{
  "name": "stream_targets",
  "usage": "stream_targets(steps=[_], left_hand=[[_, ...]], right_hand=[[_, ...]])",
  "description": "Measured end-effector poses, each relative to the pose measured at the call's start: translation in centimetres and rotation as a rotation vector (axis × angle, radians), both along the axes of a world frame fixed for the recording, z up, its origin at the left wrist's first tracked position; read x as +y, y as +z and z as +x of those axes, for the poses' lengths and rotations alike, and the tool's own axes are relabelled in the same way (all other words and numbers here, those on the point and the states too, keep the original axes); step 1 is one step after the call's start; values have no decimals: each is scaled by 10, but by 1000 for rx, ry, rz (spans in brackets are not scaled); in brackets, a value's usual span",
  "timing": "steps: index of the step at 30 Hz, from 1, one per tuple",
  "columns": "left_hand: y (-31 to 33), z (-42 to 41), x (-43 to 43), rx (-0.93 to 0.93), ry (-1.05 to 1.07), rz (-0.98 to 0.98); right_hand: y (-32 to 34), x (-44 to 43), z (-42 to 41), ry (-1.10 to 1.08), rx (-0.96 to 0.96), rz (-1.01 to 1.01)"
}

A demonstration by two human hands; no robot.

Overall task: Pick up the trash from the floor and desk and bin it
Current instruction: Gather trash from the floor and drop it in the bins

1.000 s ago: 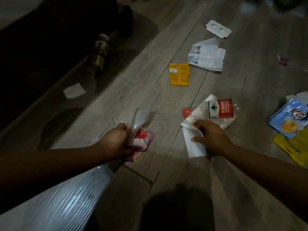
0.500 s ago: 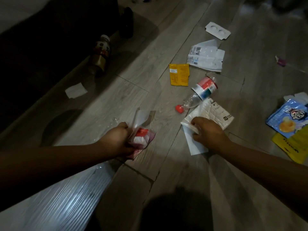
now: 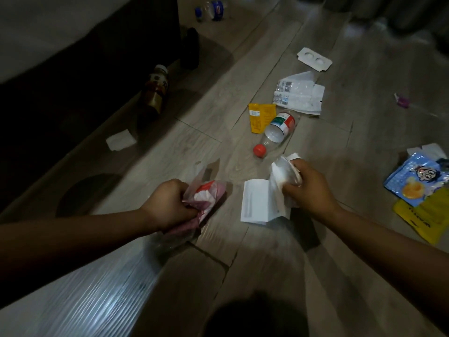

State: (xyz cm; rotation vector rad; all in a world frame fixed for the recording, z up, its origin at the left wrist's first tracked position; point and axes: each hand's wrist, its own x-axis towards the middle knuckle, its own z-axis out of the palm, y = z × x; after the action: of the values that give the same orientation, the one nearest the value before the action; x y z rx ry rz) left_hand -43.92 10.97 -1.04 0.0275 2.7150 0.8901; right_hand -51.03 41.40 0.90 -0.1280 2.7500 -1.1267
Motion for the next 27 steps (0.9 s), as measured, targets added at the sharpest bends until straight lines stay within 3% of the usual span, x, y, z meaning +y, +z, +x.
stream_targets(steps=[18,22,27], left_hand=[[149,-56,-26,157,351,255],[226,-63,-29,117,413,265],[366,-57,-24,81,462,276]], right_hand=[[157,-64,-33,-44,160,-340],[227,-74,-42,-106,90,-430],[354,-86,-39,-224,-21,-525]])
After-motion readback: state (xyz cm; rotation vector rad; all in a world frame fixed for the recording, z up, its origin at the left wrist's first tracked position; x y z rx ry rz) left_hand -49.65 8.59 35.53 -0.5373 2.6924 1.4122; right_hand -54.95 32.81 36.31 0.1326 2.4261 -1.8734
